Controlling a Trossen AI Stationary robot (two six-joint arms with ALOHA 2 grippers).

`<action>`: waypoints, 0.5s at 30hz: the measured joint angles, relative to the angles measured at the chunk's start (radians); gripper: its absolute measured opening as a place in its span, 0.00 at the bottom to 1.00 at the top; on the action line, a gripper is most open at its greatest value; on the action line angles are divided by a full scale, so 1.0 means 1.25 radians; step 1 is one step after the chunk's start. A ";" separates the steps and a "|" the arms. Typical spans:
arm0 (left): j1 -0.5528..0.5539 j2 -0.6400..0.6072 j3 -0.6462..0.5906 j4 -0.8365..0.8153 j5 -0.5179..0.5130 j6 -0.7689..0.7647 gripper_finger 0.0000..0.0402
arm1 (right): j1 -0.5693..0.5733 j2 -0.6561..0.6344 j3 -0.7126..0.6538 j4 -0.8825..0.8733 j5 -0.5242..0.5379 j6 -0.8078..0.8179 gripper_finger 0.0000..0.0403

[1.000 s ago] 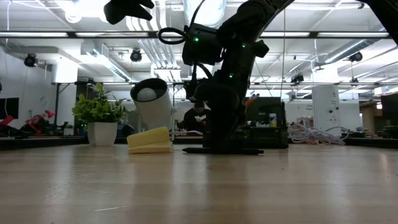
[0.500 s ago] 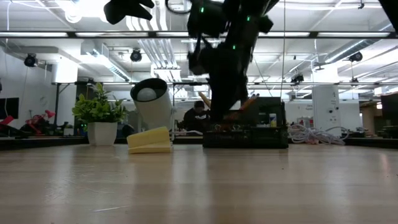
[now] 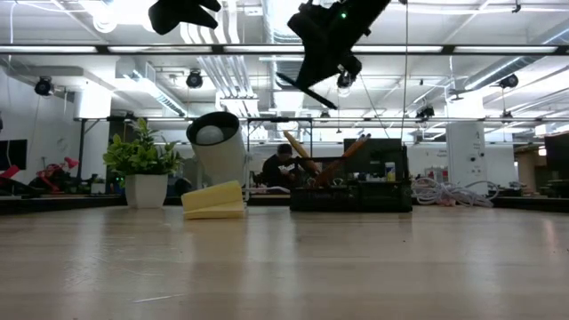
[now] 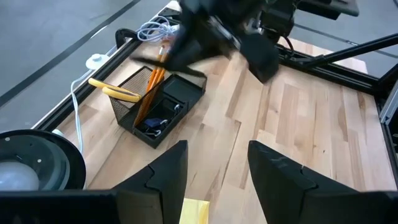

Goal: Pick and place office supplies into organizer
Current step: Put the pen into the desk organizer

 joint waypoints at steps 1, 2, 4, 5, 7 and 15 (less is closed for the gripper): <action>0.000 0.000 0.000 0.000 0.000 0.000 0.38 | -0.012 -0.014 -0.013 0.034 0.000 -0.012 0.04; 0.000 0.000 0.000 0.000 0.000 0.000 0.38 | -0.025 -0.028 -0.029 0.071 -0.001 -0.022 0.04; 0.000 0.000 0.000 0.000 0.000 0.000 0.38 | -0.051 -0.054 -0.065 0.153 -0.012 -0.031 0.04; 0.000 0.000 0.000 0.000 0.000 0.000 0.38 | -0.067 -0.066 -0.085 0.207 -0.029 -0.034 0.04; 0.000 0.000 0.000 0.000 0.000 0.000 0.38 | -0.097 -0.080 -0.125 0.284 -0.068 -0.032 0.04; 0.000 0.000 0.000 0.002 0.000 0.000 0.38 | -0.187 -0.085 -0.265 0.532 -0.110 -0.015 0.04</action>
